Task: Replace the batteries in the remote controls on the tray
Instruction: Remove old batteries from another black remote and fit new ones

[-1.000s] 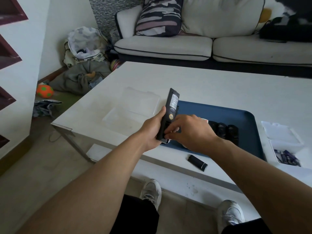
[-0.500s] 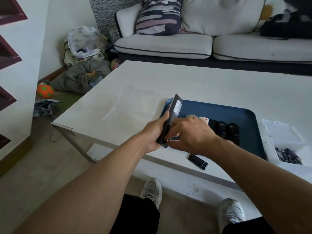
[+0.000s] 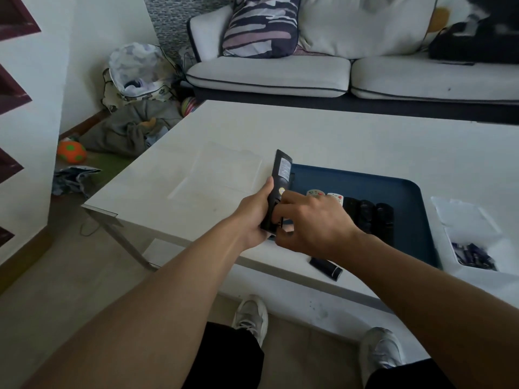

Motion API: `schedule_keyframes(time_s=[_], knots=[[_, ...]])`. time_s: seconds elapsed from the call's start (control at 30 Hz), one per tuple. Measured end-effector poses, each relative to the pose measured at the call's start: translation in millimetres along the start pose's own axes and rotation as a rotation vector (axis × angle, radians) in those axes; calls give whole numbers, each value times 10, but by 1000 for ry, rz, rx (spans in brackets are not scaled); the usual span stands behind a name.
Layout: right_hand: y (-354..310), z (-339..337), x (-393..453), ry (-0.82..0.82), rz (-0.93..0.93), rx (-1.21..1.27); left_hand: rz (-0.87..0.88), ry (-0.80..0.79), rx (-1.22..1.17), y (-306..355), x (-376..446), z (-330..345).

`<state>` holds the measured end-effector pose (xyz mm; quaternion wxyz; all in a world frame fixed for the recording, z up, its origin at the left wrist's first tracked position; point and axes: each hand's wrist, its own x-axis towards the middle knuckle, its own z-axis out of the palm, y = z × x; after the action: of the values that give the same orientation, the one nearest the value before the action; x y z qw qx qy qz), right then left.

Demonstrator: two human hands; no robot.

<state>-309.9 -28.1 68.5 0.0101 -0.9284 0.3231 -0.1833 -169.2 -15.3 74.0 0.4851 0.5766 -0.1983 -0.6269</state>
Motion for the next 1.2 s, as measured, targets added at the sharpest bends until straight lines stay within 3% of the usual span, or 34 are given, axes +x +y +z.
schedule_keyframes(time_s=[0.2, 0.4, 0.57, 0.63, 0.73, 0.97, 1.1, 1.2], knots=[[39, -12, 10, -68, -88, -4, -40, -15, 36, -20, 3, -38], [74, -186, 83, -289, -181, 13, -93, -101, 86, -46, 7, -104], [82, -166, 148, -284, -155, 55, -91, -160, 119, -48, -13, -107], [86, -192, 170, -272, -56, 193, -68, -153, 88, -43, 12, -132], [97, -313, 198, -150, 174, 615, -26, -91, 9, -22, 42, -152], [367, -188, 290, -164, 1053, 1708, 121, 174, -283, 99, 160, -315], [357, -36, 365, -213, 1220, 1975, 166, 322, -350, 120, 226, -535], [189, 15, 450, -280, 1243, 1966, 185, 383, -389, 140, 275, -714]])
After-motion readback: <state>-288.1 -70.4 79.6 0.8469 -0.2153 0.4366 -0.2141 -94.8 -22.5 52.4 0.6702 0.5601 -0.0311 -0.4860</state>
